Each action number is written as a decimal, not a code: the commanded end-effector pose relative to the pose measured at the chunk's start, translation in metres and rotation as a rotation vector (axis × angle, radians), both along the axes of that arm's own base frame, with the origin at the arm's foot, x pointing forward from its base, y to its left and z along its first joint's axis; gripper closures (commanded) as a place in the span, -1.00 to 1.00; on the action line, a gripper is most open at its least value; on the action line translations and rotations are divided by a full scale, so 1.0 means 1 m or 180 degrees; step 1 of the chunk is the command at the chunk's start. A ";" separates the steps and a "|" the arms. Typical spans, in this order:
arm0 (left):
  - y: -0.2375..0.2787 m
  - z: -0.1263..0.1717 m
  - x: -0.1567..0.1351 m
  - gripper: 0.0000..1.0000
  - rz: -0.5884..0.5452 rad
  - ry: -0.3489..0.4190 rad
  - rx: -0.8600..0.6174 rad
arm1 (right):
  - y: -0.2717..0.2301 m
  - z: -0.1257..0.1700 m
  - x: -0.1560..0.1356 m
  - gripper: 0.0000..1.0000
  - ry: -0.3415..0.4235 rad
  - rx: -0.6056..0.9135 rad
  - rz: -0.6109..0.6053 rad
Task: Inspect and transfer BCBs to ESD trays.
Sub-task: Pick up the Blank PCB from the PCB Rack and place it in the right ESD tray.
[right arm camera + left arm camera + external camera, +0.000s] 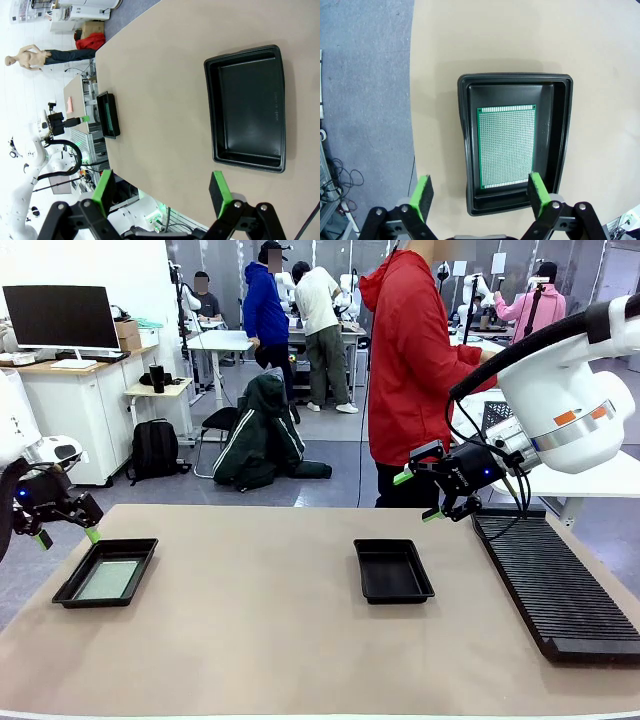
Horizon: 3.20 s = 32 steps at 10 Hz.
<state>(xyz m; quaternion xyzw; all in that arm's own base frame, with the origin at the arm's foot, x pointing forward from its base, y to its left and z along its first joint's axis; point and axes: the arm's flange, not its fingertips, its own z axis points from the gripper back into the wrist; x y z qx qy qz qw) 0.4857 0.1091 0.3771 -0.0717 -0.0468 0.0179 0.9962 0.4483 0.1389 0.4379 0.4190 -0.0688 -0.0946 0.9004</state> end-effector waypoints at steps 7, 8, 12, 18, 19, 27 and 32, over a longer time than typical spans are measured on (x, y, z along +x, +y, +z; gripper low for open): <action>0.002 -0.002 0.000 -1.00 0.0000 -0.0021 -0.0003 | 0.000 0.001 0.000 -1.00 0.0005 -0.0007 0.0000; 0.002 -0.002 0.000 -1.00 0.0000 -0.0021 -0.0003 | 0.000 0.001 0.000 -1.00 0.0005 -0.0007 0.0000; 0.002 -0.002 0.000 -1.00 0.0000 -0.0021 -0.0003 | 0.000 0.001 0.000 -1.00 0.0005 -0.0007 0.0000; 0.002 -0.002 0.000 -1.00 0.0000 -0.0021 -0.0003 | 0.000 0.001 0.000 -1.00 0.0005 -0.0007 0.0000; 0.002 -0.002 0.000 -1.00 0.0000 -0.0021 -0.0003 | 0.000 0.001 0.000 -1.00 0.0005 -0.0007 0.0000; 0.002 -0.002 0.000 -1.00 0.0000 -0.0021 -0.0003 | 0.000 0.001 0.000 -1.00 0.0005 -0.0007 0.0000; 0.002 -0.002 0.000 -1.00 0.0000 -0.0021 -0.0003 | 0.000 0.001 0.000 -1.00 0.0005 -0.0007 0.0000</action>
